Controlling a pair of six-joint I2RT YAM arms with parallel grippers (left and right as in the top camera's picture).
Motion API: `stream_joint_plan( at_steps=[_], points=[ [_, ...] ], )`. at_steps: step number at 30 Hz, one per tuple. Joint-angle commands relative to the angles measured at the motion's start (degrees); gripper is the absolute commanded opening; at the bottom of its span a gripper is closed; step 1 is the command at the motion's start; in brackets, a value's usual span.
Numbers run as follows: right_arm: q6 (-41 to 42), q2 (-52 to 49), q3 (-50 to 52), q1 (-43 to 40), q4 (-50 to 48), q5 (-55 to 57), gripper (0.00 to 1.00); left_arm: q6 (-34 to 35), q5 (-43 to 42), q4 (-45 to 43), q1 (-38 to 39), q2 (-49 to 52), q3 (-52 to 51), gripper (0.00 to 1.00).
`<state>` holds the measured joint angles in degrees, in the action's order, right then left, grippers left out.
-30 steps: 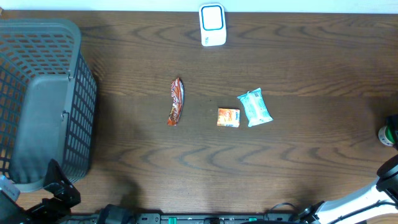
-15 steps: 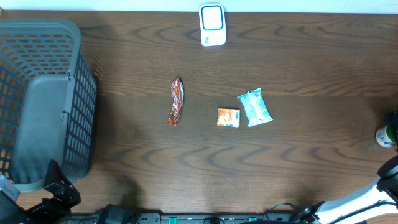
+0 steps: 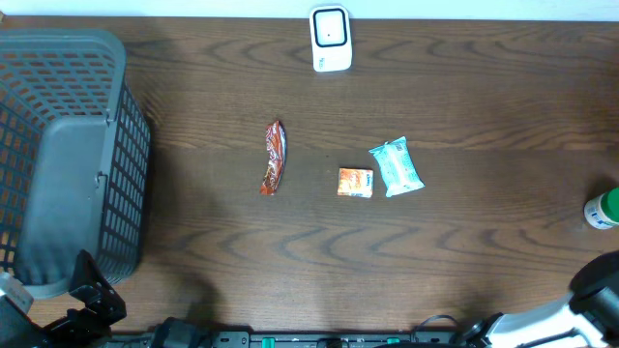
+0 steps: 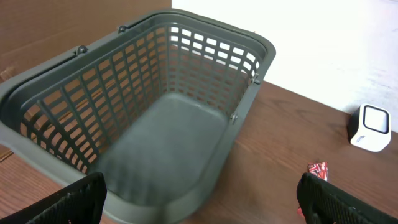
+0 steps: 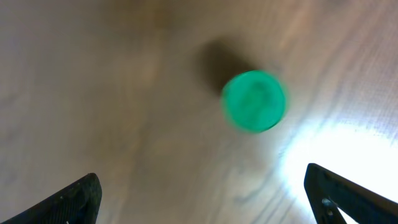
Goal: Scan the item barcode
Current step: 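Reach the right gripper to the mint-green wipes pack and grasp it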
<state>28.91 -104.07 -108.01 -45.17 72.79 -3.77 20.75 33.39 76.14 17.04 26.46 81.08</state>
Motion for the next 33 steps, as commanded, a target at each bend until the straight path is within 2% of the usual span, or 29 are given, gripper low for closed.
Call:
stream_joint_plan(
  at_steps=[1, 4, 7, 13, 19, 22, 24, 27, 33],
  points=[
    [-0.98, 4.04, -1.22, 7.74, 1.44, -2.54, 0.99, -0.72, 0.7, 0.09, -0.04, 0.04, 0.35, 0.98],
    [-3.8, 4.61, -1.2, 17.29, 1.49, -2.56, 0.99, -0.72, 0.7, 0.13, -0.04, 0.04, 0.35, 0.98],
    [-10.82, 3.56, -0.72, 28.15, 0.66, -2.6, 0.99, -0.72, 0.7, 0.13, -0.04, 0.04, 0.35, 0.98],
    [-20.63, -4.37, -0.44, 43.67, 0.72, -7.56, 0.99, -0.72, 0.7, 0.15, -0.04, 0.04, 0.35, 0.98],
    [-22.38, -16.39, -0.42, 46.71, 2.67, -17.77, 0.99, -0.72, 0.7, 0.15, -0.04, 0.04, 0.35, 0.98],
    [-24.02, -21.38, -0.39, 46.47, 4.57, -22.99, 0.91, -0.72, 0.7, 0.15, -0.04, 0.04, 0.35, 0.98],
    [-24.81, -23.61, 0.33, 46.21, 5.31, -23.43, 0.9, -0.72, 0.7, 0.15, -0.04, 0.04, 0.35, 0.98],
    [-26.71, -24.52, 3.65, 46.12, 4.15, -25.51, 0.91, -0.72, 0.7, 0.33, -0.04, 0.04, 0.35, 0.98],
    [-27.02, -24.52, 15.04, 45.59, -4.98, -26.75, 0.95, -0.74, 0.7, 1.01, -0.04, 0.04, 0.35, 0.98]
  ],
)
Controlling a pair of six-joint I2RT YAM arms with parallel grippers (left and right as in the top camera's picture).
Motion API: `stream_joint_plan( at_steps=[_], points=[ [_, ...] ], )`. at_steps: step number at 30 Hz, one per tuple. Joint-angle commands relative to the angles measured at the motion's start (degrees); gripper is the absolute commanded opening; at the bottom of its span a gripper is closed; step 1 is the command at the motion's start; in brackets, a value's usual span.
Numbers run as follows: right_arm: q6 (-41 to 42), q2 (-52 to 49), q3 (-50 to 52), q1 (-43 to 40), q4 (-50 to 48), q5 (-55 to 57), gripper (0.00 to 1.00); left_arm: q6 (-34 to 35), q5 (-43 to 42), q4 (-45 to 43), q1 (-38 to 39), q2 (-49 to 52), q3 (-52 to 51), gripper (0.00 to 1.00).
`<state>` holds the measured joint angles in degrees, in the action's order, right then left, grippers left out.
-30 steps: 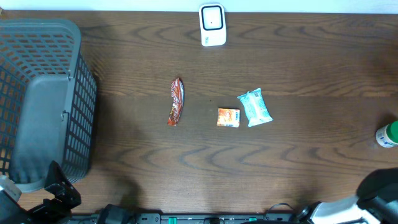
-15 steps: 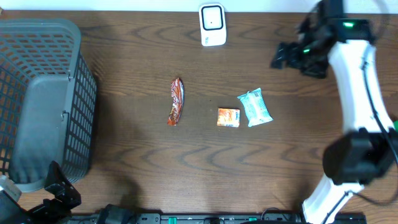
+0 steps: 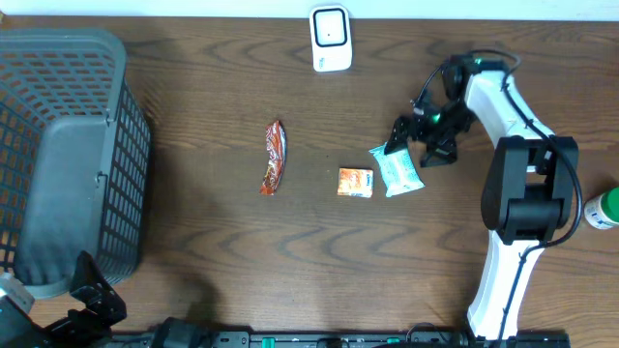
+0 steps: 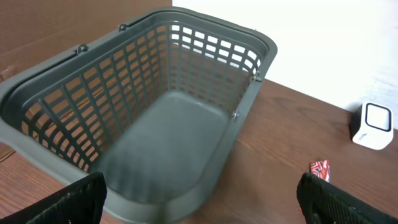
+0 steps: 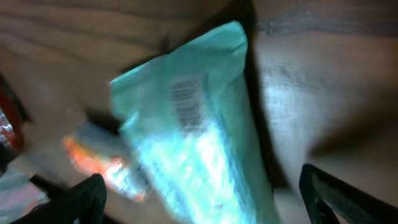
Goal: Scan the item barcode
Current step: 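Reach the right gripper to the mint-green wipes pack and grasp it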
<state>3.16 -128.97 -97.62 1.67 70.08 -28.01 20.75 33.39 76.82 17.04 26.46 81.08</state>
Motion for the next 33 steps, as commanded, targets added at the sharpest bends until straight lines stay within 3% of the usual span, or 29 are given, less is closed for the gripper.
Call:
stream_joint_plan(
  at_steps=[1, 5, 9, 14, 21, 27, 33],
  points=[
    [-1.03, 0.37, 6.64, -1.62, -3.76, -2.91, 0.96, -0.72, 0.7, 0.33, -0.04, 0.04, 0.35, 0.98],
    [0.15, 0.37, 14.6, -2.43, -11.28, -3.82, 0.95, -0.72, 0.7, 0.33, -0.04, 0.04, 0.35, 0.98],
    [2.16, 0.37, 22.62, -2.45, -19.93, -3.56, 0.64, -0.72, 0.7, 0.33, -0.04, 0.04, 0.35, 0.98],
    [2.08, 0.37, 28.2, -2.49, -24.41, -1.25, 0.43, -0.72, 0.7, 0.33, -0.04, 0.04, 0.35, 0.98],
    [0.26, 0.39, 29.33, -2.49, -29.11, -2.89, 0.01, -0.74, 0.7, 0.35, -0.04, 0.04, 0.35, 0.98],
    [-3.45, 2.14, 27.71, -2.51, -28.15, -7.52, 0.01, -0.72, 0.7, 0.55, -0.04, 0.04, 0.35, 0.98],
    [-9.94, 12.17, 24.76, -2.49, -20.76, -8.13, 0.01, -0.72, 0.7, 0.55, -0.04, 0.04, 0.35, 0.98]
  ],
)
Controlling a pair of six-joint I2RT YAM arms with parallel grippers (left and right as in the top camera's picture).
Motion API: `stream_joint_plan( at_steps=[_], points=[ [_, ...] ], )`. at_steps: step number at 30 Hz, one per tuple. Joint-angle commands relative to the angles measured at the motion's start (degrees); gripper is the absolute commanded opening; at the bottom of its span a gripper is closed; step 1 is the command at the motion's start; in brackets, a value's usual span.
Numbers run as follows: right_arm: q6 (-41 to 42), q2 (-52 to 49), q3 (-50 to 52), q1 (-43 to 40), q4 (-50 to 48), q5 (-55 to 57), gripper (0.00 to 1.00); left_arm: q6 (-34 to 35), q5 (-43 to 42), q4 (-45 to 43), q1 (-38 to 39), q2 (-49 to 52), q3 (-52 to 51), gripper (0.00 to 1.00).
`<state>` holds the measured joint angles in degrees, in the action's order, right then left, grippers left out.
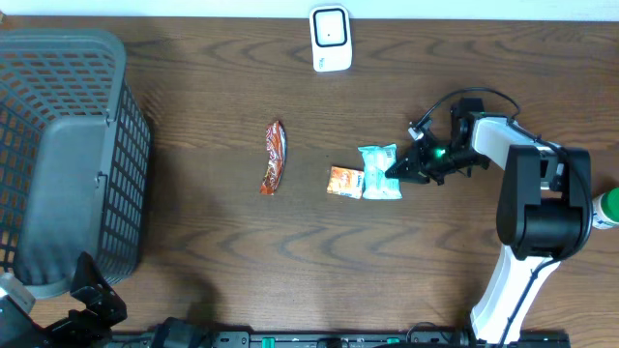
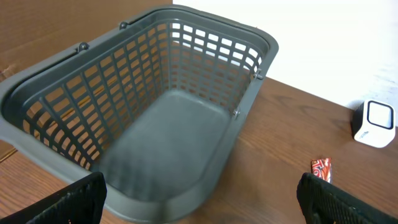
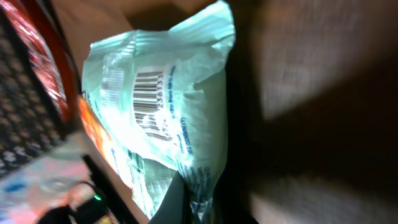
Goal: Scan the item barcode
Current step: 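Reach the right gripper to the mint-green wipes pack and grasp it, then lift the wipes pack with the right gripper and adjust its grip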
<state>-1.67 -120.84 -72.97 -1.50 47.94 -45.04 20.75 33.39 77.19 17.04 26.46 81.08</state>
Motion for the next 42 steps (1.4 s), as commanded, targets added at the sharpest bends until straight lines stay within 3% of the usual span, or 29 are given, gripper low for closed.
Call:
stream_joint_plan(
  at_steps=[1, 12, 16, 21, 26, 33, 34, 36, 37, 39, 41, 42],
  points=[
    [-6.05, 6.54, 0.11, 0.68, 1.86, 8.9, 0.01, -0.72, 0.7, 0.17, -0.04, 0.04, 0.35, 0.98],
    [-21.2, 29.66, 0.11, 2.47, 8.48, 5.9, 0.01, -0.72, 0.7, 0.17, -0.04, 0.04, 0.35, 0.98],
    [-21.75, 33.35, 0.11, 3.13, 8.81, 5.92, 0.01, -0.72, 0.7, 0.17, -0.04, 0.04, 0.35, 0.98],
    [-18.27, 32.11, 1.46, 3.48, 8.7, 7.13, 0.01, -0.72, 0.7, 0.17, -0.04, 0.04, 0.35, 0.98],
    [-13.38, 25.79, 3.26, 5.33, 6.93, 22.12, 0.01, -0.72, 0.7, 0.15, -0.04, 0.04, 0.35, 0.98],
    [-17.88, 16.02, 3.21, 7.13, 4.48, 24.7, 0.03, -0.72, 0.7, 0.17, -0.04, 0.04, 0.35, 0.98],
    [-17.7, 15.43, 3.21, 7.13, 4.09, 25.18, 0.15, -0.72, 0.7, 0.17, -0.04, 0.04, 0.35, 0.98],
    [-16.9, 15.19, 3.02, 7.13, 3.89, 25.24, 0.6, -0.72, 0.7, 0.15, -0.04, 0.04, 0.35, 0.98],
    [-15.8, 15.21, 2.45, 7.13, 4.0, 25.27, 0.74, -0.72, 0.7, 0.15, -0.04, 0.04, 0.35, 0.98],
    [-13.18, 15.28, 0.22, 7.13, 5.05, 25.11, 0.81, -0.72, 0.7, 0.15, -0.04, 0.04, 0.35, 0.98],
    [-10.86, 15.28, -2.93, 7.13, 7.45, 24.65, 0.99, -0.72, 0.7, 0.15, -0.04, 0.04, 0.35, 0.98],
    [-9.53, 15.3, -4.76, 7.15, 9.31, 24.3, 0.99, -0.72, 0.7, 0.15, -0.04, 0.04, 0.35, 0.98]
  ],
)
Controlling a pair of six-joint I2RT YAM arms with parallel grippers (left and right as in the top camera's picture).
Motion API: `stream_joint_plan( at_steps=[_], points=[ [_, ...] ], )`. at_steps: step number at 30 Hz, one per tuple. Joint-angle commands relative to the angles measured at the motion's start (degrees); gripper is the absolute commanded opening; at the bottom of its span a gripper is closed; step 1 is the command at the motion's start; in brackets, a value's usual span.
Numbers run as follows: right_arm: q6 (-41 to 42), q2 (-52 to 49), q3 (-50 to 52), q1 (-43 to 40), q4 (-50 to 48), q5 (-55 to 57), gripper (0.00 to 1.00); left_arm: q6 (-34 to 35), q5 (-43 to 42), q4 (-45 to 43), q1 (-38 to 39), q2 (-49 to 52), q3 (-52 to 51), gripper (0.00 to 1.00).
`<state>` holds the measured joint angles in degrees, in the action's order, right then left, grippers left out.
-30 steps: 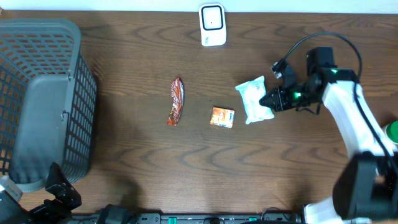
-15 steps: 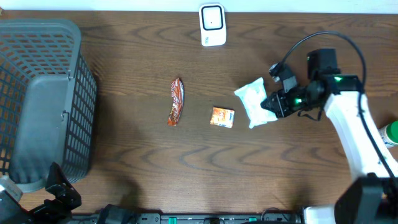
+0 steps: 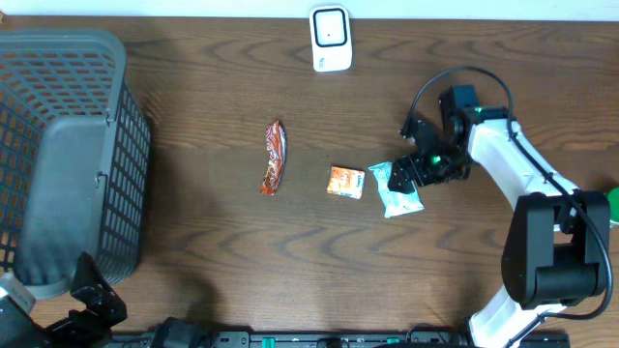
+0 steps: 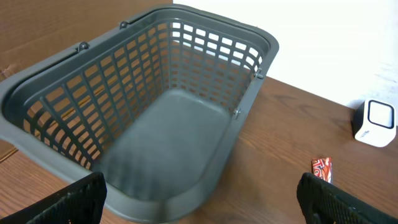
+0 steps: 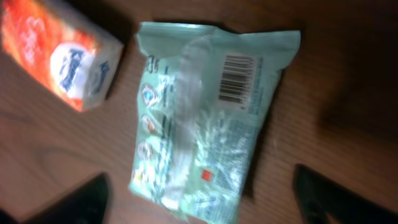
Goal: Scan the item barcode
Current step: 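Lift the wipes pack with the right gripper and adjust its grip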
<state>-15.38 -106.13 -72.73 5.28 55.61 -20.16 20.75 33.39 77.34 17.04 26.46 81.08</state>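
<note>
The teal wipes pack (image 3: 398, 189) lies flat on the table with its barcode (image 5: 238, 78) facing up. In the right wrist view the pack (image 5: 211, 124) fills the middle. My right gripper (image 3: 414, 172) hovers over it, open, its dark fingertips (image 5: 326, 196) spread to either side of the pack's near end. The white scanner (image 3: 330, 39) stands at the table's far edge and also shows as the scanner (image 4: 373, 117) in the left wrist view. My left gripper (image 3: 92, 290) is open at the near left corner, in front of the basket.
A grey mesh basket (image 3: 58, 155) takes up the left side. A red-brown snack bar (image 3: 275, 157) lies mid-table. A small orange tissue packet (image 3: 350, 182) sits just left of the wipes pack. A green-capped bottle (image 3: 613, 201) stands at the right edge.
My right gripper was low against the wipes pack's right side, the pack pressed against the orange packet. Now the gripper is open above it and the pack lies flat, slightly right and nearer.
At first my right arm was off at the right, over the green-capped bottle, and the pack lay right of the orange packet. Then the gripper was at the pack's far right corner. Then the pack sat shoved against the orange packet. Now it lies flat, barcode up.
</note>
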Motion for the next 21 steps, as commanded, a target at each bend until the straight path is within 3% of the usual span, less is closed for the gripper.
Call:
stream_joint_plan(
  at_steps=[1, 4, 5, 10, 13, 18, 21],
  points=[
    [5.68, 0.57, -6.86, 0.39, 3.85, -1.38, 0.99, -0.72, 0.7, 0.0, -0.04, 0.04, 0.35, 0.98],
    [12.63, 0.59, -11.61, 0.61, 12.31, -6.14, 0.99, -0.72, 0.7, 0.02, -0.04, 0.04, 0.35, 0.98],
    [13.94, 0.57, -12.07, 0.87, 14.49, -8.28, 0.93, -0.72, 0.7, 0.02, -0.04, 0.04, 0.35, 0.98],
    [17.31, 0.44, -7.58, 4.33, 14.67, -10.93, 0.34, -0.72, 0.7, 0.02, -0.04, 0.04, 0.35, 0.98],
    [19.26, 0.44, -1.57, 6.64, 8.66, -9.01, 0.21, -0.72, 0.7, 0.02, -0.04, 0.04, 0.35, 0.98],
    [21.92, 0.44, 6.6, 10.25, -1.51, -7.1, 0.16, -0.72, 0.7, 0.02, -0.04, 0.04, 0.35, 0.98],
    [26.56, 0.44, 9.38, 11.52, -3.8, 1.57, 0.16, -0.72, 0.68, 0.02, -0.04, 0.04, 0.35, 0.98]
  ],
)
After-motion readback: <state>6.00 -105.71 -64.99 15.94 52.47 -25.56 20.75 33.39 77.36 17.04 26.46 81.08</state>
